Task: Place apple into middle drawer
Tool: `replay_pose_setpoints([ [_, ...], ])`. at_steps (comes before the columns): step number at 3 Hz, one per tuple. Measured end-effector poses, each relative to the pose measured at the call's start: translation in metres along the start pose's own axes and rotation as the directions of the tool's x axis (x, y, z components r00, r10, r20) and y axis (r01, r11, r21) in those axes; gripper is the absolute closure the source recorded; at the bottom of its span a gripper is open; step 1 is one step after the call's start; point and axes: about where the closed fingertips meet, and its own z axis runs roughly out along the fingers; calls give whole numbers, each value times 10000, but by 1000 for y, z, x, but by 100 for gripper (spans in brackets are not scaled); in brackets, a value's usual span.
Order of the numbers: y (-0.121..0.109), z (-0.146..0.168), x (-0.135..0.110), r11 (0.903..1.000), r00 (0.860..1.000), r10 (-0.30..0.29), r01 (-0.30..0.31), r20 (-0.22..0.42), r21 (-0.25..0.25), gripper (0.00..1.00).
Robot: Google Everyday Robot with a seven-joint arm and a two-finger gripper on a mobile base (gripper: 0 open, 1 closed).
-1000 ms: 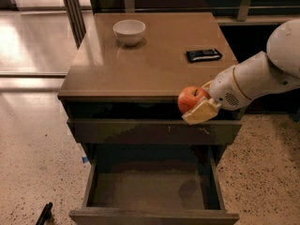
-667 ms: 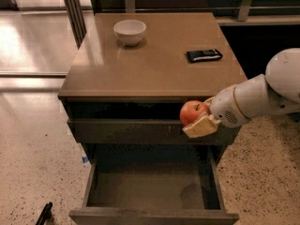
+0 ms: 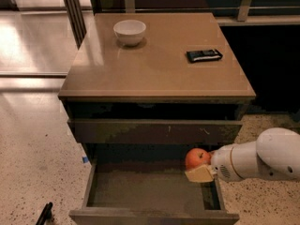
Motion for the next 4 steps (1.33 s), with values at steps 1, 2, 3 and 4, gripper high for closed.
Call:
replay_pose_setpoints([
  [1,2,56,67,9941,9910,959,-1001,-931,-410,100],
  [2,5,105,104,9833,9760,1315,-1507,-1735,-1024,100],
  [3,6,157,118,9707,9639,1161,-1613,-2395,-1784,100],
  [4,1,193,115,9637,9583,907,-1531,-2710,-2187,100],
])
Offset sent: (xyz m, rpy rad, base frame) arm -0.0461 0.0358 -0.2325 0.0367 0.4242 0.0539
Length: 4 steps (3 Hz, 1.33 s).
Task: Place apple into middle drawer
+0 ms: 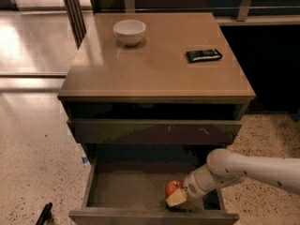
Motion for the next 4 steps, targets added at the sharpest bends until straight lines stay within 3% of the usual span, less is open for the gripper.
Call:
replay_pose_setpoints([
  [1,-14,13,-12,9998,9997,-197,196,-154,-54,100],
  [2,-14,14,-14,9998,9997,-207,206,-149,-57,82],
  [4,-14,14,-14,9998,9997,-207,206,-149,-57,36],
])
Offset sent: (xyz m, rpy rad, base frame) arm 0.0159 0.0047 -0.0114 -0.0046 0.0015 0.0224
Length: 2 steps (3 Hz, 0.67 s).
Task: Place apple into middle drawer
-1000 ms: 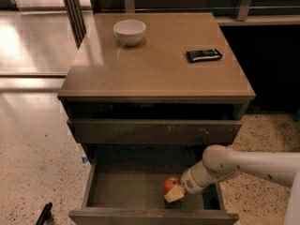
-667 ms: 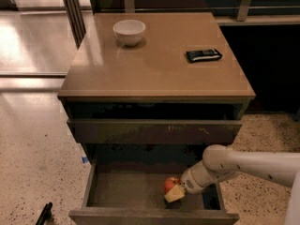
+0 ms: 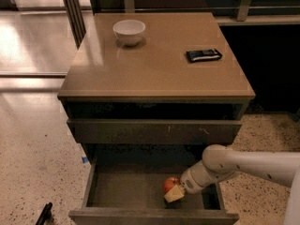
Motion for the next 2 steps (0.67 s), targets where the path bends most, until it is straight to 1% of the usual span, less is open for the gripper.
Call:
replay_pose_setpoints([
  [1,0,0,0,10000,10000,0,0,0,0,13],
  [2,0,0,0,10000,10000,-1,1,-2,-3,0],
])
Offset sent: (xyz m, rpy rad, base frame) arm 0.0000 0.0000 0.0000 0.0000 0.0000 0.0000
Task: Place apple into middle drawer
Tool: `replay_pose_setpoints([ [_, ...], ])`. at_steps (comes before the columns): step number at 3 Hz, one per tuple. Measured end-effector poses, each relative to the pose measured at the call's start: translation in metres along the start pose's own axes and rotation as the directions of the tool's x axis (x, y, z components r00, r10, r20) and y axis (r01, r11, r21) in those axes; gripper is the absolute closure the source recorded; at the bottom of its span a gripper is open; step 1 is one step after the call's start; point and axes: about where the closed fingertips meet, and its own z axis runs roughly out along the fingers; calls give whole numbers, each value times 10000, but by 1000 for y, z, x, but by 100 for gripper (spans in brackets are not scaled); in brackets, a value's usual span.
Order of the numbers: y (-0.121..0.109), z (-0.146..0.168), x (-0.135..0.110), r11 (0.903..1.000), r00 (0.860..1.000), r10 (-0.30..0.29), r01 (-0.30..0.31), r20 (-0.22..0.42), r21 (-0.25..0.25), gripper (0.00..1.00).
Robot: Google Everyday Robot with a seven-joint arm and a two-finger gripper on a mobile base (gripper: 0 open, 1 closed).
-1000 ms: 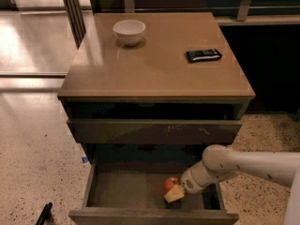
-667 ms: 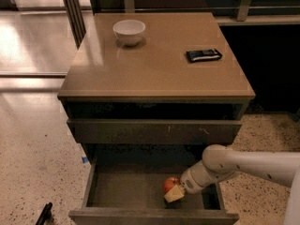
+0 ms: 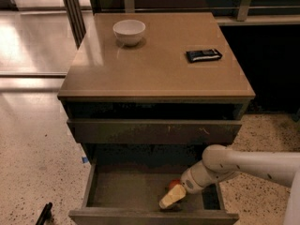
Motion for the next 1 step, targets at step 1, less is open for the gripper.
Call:
replay_pose_setpoints([
  [1,0,0,0,10000,10000,0,0,0,0,0],
])
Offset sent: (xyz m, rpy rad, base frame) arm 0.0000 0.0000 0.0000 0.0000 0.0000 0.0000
